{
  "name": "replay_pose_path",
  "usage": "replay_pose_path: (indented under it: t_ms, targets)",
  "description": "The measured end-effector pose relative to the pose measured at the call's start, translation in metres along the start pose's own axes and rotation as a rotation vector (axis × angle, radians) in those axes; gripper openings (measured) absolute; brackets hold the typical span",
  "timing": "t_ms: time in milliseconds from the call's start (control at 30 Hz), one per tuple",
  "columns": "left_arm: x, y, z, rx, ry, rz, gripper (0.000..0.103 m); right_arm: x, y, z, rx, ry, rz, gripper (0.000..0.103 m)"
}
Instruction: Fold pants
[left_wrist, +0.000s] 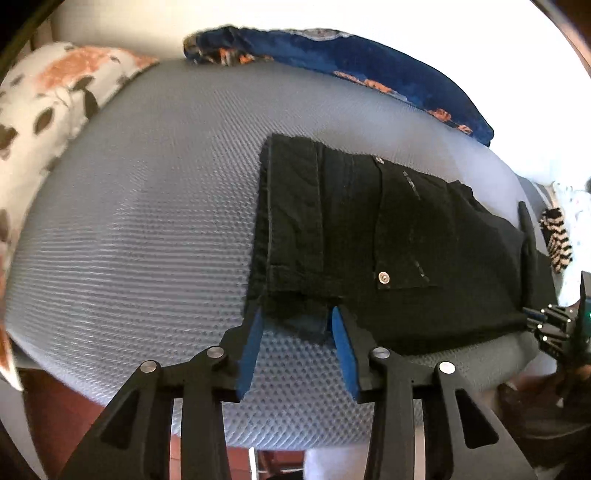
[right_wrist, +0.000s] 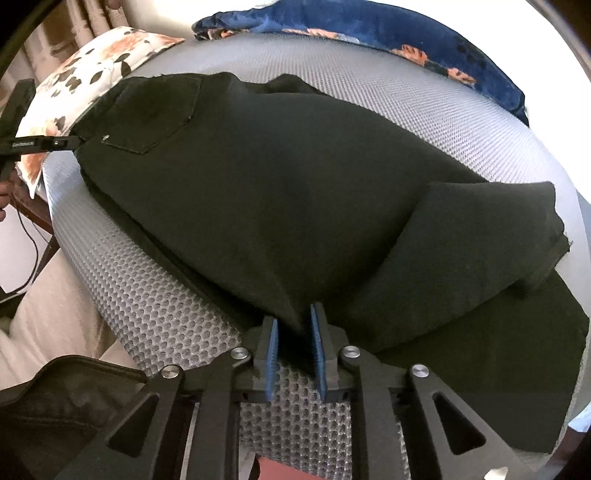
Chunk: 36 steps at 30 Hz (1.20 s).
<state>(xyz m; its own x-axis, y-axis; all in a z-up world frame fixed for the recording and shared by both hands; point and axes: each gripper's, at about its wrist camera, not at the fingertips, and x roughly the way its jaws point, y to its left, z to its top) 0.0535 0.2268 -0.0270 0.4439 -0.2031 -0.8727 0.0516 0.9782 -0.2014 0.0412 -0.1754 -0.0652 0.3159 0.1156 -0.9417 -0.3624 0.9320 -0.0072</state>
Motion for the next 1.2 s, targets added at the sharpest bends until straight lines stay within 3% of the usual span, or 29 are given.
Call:
replay_pose_path:
  t_ms: [100,233,433,500,600,767,933,1100,1200]
  targets:
    - [-0.012,0.007,-0.001,0.014,-0.035,0.030,0.040,-0.001,-0.002,-0.001,0.031,-0.007,0.006,0.010]
    - [-0.039,-0.001,-0.007,0.078,-0.094,-0.013,0.040,-0.013,-0.001,-0.001,0.050,-0.013,0.022,0.009]
    - [-0.035,-0.072,0.000,0.249,-0.135,-0.101,0.042,-0.001,0.003,-0.001,0.035,0.012,0.003,0.012]
    - [-0.030,-0.102,0.000,0.318,-0.142,-0.153,0.042,-0.007,0.000,0.001,0.050,0.008,0.009,0.025]
    - [-0.022,-0.152,-0.002,0.456,-0.154,-0.206,0.042,-0.031,-0.014,-0.002,0.102,-0.045,0.083,0.030]
    - [0.003,-0.232,-0.016,0.642,-0.123,-0.300,0.042,-0.073,-0.067,-0.017,0.253,-0.150,0.053,0.030]
    - [0.025,-0.297,-0.035,0.750,-0.056,-0.375,0.042,-0.083,-0.138,-0.033,0.455,-0.186,0.044,0.032]
    - [0.042,-0.334,-0.044,0.755,-0.004,-0.427,0.042,-0.077,-0.194,-0.042,0.605,-0.201,0.091,0.032]
    - [0.054,-0.350,-0.049,0.752,0.021,-0.414,0.042,-0.069,-0.220,-0.039,0.670,-0.208,0.141,0.032]
